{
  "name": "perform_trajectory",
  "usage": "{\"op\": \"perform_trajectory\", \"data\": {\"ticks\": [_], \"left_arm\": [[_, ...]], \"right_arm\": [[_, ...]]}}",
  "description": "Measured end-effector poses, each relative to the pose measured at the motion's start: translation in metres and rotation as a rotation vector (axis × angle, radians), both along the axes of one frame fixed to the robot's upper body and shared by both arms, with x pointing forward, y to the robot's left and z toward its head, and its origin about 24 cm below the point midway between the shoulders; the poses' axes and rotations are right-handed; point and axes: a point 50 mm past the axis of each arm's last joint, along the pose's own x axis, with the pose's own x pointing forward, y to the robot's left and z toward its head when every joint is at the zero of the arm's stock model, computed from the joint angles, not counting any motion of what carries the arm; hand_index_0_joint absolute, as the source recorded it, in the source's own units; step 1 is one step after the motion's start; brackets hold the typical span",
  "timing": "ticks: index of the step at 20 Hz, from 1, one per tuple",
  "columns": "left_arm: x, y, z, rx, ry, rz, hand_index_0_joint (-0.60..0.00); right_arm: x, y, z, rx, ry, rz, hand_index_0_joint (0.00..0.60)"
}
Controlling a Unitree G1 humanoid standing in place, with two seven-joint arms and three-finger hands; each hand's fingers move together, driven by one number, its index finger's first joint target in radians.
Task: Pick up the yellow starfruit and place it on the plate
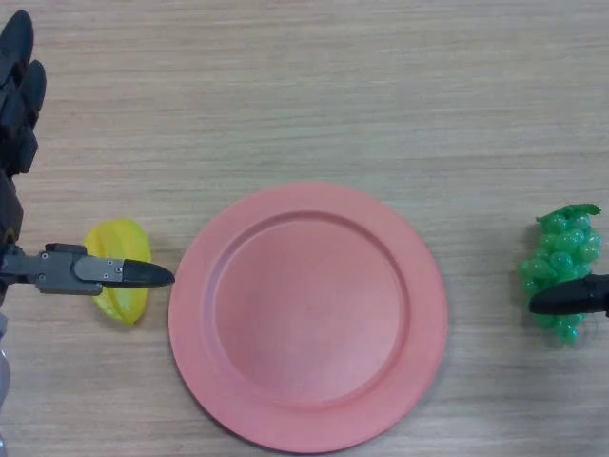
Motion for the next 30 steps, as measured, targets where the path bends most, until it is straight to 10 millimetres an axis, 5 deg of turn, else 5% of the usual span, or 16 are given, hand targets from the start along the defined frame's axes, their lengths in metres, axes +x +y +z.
{"op": "perform_trajectory", "data": {"ticks": [9, 18, 30], "left_arm": [[0.001, 0.008, -0.003, 0.021, 0.03, 0.004, 0.0], [0.015, 0.049, -0.055, 0.331, 0.242, 0.071, 0.0], [0.04, 0.024, -0.099, 0.559, 0.364, 0.009, 0.0]], "right_arm": [[0.0, 0.0, 0.0, 0.0, 0.0, 0.001, 0.0], [0.009, 0.012, -0.009, -0.046, 0.044, 0.027, 0.0], [0.006, 0.01, -0.01, 0.0, 0.047, 0.045, 0.0]]}}
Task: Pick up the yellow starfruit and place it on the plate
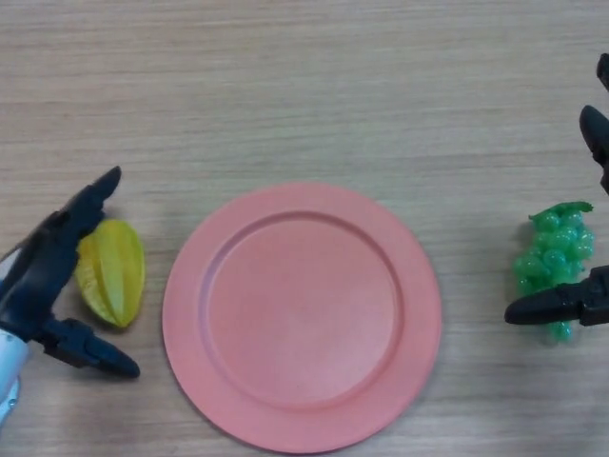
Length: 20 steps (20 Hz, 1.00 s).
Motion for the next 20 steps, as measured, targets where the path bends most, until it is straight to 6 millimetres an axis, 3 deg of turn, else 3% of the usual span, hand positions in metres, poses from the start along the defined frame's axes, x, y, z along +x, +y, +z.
{"op": "perform_trajectory", "data": {"ticks": [3, 5, 12, 14, 17, 20], "left_arm": [[0.002, -0.002, -0.004, 0.029, 0.012, -0.004, -0.4], [0.003, -0.001, -0.002, 0.04, -0.051, 0.024, -0.6], [-0.001, -0.004, 0.003, 0.104, -0.09, -0.006, -0.6], [-0.002, -0.007, 0.017, 0.145, -0.162, -0.014, -0.6], [-0.007, -0.013, 0.06, 0.126, -0.368, -0.04, -0.6], [-0.016, -0.024, 0.077, 0.116, -0.437, -0.076, -0.6]], "right_arm": [[-0.001, -0.003, 0.0, 0.0, 0.001, -0.012, 0.0], [-0.002, -0.007, 0.0, 0.001, -0.001, -0.029, 0.0], [-0.003, -0.007, 0.0, 0.026, -0.001, -0.017, 0.0], [-0.003, -0.007, 0.0, 0.026, -0.003, -0.017, 0.0], [-0.003, -0.006, 0.002, 0.026, -0.009, -0.016, 0.0], [-0.002, -0.006, 0.002, 0.027, -0.012, -0.018, 0.0]]}}
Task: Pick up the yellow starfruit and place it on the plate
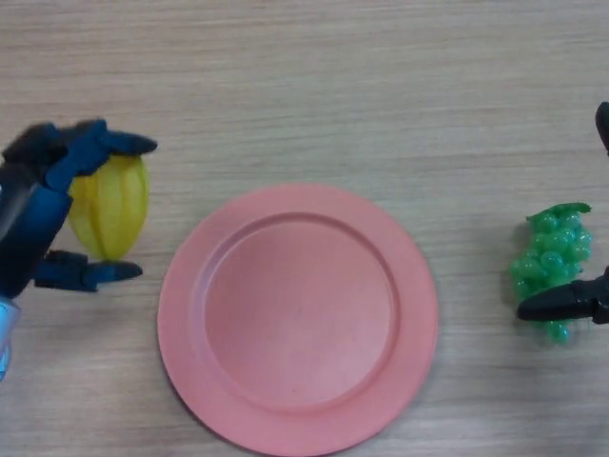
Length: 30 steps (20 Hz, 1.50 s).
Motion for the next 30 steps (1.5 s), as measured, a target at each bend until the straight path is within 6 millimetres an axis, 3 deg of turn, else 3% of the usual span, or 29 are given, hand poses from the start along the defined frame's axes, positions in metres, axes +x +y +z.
{"op": "perform_trajectory", "data": {"ticks": [2, 5, 8, 9, 10, 11, 12, 13, 14, 18, 20, 21, 24, 26, 30], "left_arm": [[-0.006, -0.023, -0.004, -0.023, 0.039, -0.098, -0.6], [-0.012, -0.056, -0.027, -0.007, 0.212, -0.248, -0.6], [-0.016, -0.059, -0.049, -0.006, 0.416, -0.258, -0.6], [-0.011, -0.053, -0.057, -0.09, 0.512, -0.169, -0.55], [-0.01, -0.049, -0.058, -0.101, 0.527, -0.149, -0.45], [-0.009, -0.048, -0.057, -0.105, 0.514, -0.14, -0.3], [-0.008, -0.048, -0.056, -0.109, 0.501, -0.135, -0.2], [-0.007, -0.047, -0.058, -0.115, 0.488, -0.129, -0.057], [-0.007, -0.047, -0.061, -0.118, 0.49, -0.124, 0.0], [-0.008, -0.045, -0.059, -0.132, 0.435, -0.105, 0.0], [-0.005, -0.039, -0.035, -0.178, 0.197, -0.056, 0.0], [-0.004, -0.029, -0.013, -0.218, 0.065, -0.031, 0.0], [-0.017, -0.001, 0.021, -0.436, -0.087, -0.043, 0.0], [-0.024, 0.005, 0.031, -0.613, -0.08, -0.131, 0.0], [-0.025, 0.009, 0.016, -0.824, 0.125, -0.147, 0.0]], "right_arm": [[0.0, 0.0, 0.0, 0.001, -0.001, -0.002, 0.0], [0.001, 0.0, 0.001, 0.002, -0.005, -0.002, 0.0], [0.001, 0.0, 0.001, 0.002, -0.005, -0.004, 0.0], [0.001, 0.0, 0.001, 0.002, -0.005, -0.004, 0.0], [0.001, 0.0, 0.001, 0.002, -0.005, -0.005, 0.0], [0.001, 0.0, 0.001, 0.004, -0.006, -0.01, 0.0], [0.001, 0.0, 0.001, 0.004, -0.006, -0.01, 0.0], [0.0, 0.0, 0.001, 0.004, -0.004, -0.011, 0.0], [0.0, -0.001, 0.0, 0.004, 0.001, -0.013, 0.0], [-0.001, -0.002, -0.003, 0.005, 0.01, -0.018, 0.0], [-0.001, -0.002, -0.002, 0.005, 0.009, -0.017, 0.0], [-0.001, -0.001, -0.002, 0.005, 0.007, -0.017, 0.0], [0.0, -0.001, -0.001, 0.006, 0.002, -0.021, 0.0], [0.001, 0.0, 0.002, 0.006, -0.01, -0.016, 0.0], [0.002, 0.001, 0.003, 0.006, -0.017, -0.012, 0.0]]}}
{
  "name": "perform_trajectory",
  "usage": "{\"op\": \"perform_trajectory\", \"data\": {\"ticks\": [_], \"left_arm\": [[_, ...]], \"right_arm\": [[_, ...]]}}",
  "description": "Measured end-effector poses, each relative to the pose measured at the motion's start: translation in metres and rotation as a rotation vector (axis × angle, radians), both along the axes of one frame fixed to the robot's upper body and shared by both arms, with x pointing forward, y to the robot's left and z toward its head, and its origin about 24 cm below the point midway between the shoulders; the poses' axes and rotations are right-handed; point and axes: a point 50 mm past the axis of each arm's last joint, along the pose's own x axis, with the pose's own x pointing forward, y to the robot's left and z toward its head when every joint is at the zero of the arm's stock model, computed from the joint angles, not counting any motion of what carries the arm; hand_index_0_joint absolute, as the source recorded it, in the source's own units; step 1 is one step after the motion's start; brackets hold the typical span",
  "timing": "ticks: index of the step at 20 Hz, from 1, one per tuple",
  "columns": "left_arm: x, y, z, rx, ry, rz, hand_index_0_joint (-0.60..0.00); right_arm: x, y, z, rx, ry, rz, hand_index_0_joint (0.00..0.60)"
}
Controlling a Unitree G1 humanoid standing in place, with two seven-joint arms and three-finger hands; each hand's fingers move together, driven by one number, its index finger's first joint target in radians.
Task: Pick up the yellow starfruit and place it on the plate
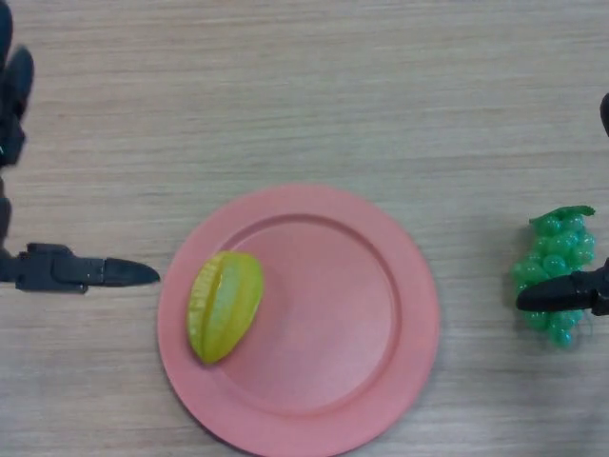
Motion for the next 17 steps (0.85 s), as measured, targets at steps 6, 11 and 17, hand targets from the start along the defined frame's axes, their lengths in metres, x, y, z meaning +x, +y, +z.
{"op": "perform_trajectory", "data": {"ticks": [6, 11, 17], "left_arm": [[-0.002, 0.0, -0.004, -0.05, 0.117, -0.063, 0.0], [-0.002, 0.004, -0.004, -0.038, 0.124, -0.041, 0.0], [-0.001, 0.005, -0.007, 0.011, 0.136, -0.007, 0.0]], "right_arm": [[-0.003, 0.014, 0.006, -0.002, -0.015, 0.052, 0.0], [-0.004, 0.015, 0.006, -0.002, -0.012, 0.057, 0.0], [-0.004, 0.021, 0.005, -0.003, -0.005, 0.084, 0.0]]}}
